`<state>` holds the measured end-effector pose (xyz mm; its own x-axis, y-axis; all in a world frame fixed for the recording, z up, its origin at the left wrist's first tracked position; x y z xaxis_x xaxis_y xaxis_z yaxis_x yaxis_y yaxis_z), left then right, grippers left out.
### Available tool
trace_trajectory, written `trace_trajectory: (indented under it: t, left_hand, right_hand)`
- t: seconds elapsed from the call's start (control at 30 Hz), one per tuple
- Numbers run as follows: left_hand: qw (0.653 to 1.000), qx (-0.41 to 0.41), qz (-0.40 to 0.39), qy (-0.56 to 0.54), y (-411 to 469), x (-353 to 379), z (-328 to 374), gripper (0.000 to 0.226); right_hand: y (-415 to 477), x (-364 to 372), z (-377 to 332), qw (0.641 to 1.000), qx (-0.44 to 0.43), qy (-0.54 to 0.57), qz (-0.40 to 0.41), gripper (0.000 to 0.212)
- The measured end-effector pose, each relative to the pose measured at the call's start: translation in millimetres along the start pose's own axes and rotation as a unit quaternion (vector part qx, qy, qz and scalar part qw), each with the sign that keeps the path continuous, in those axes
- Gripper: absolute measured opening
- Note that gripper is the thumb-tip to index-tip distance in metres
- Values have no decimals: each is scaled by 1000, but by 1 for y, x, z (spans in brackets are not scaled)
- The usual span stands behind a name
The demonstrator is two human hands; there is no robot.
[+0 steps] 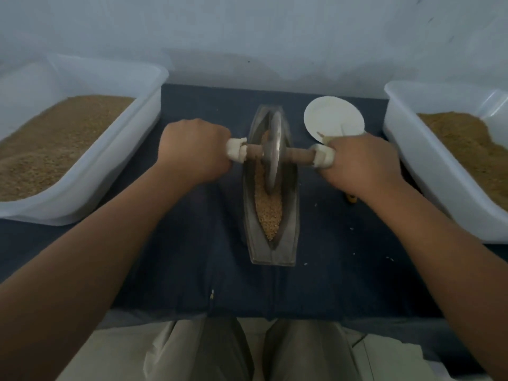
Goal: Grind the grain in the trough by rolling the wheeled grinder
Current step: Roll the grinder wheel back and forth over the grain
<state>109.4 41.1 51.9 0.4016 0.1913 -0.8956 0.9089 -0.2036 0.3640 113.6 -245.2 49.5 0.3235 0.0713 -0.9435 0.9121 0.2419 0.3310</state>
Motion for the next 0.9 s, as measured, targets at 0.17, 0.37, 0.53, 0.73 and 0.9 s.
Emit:
trace_trajectory:
  t: [0.17,0.37,0.53,0.73,0.9]
  left_hand:
    - [1000,-6,-16,-21,30,-5,2,33]
    - [998,63,25,9,-42,-18,-2,41]
    - [998,40,34,-20,-34,-5,-5,46]
    - [999,-6,-26,-39,42,5,-1,31]
    - [998,63,0,1,-5,-12,1,32]
  right_hand:
    - [35,5,3,999,34,15,-19,51]
    - [-37,-18,-2,996,-44,25,-70,40]
    - [-31,-14,-7,999,-32,-3,-4,46]
    - [34,5,3,999,44,17,16,54]
    - [-15,-3,1,999,8,17,-36,55]
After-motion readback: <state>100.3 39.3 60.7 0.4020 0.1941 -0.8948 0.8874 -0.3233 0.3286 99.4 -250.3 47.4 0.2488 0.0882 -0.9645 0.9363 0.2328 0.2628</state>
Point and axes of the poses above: each hand's wrist, its own y-axis towards the middle knuckle, its own x-axis out of the palm, z = x × y, the point moved 5 cm from there along y, towards the middle knuckle, and after that the axes turned 5 degrees about y, right-handed, at the moved point
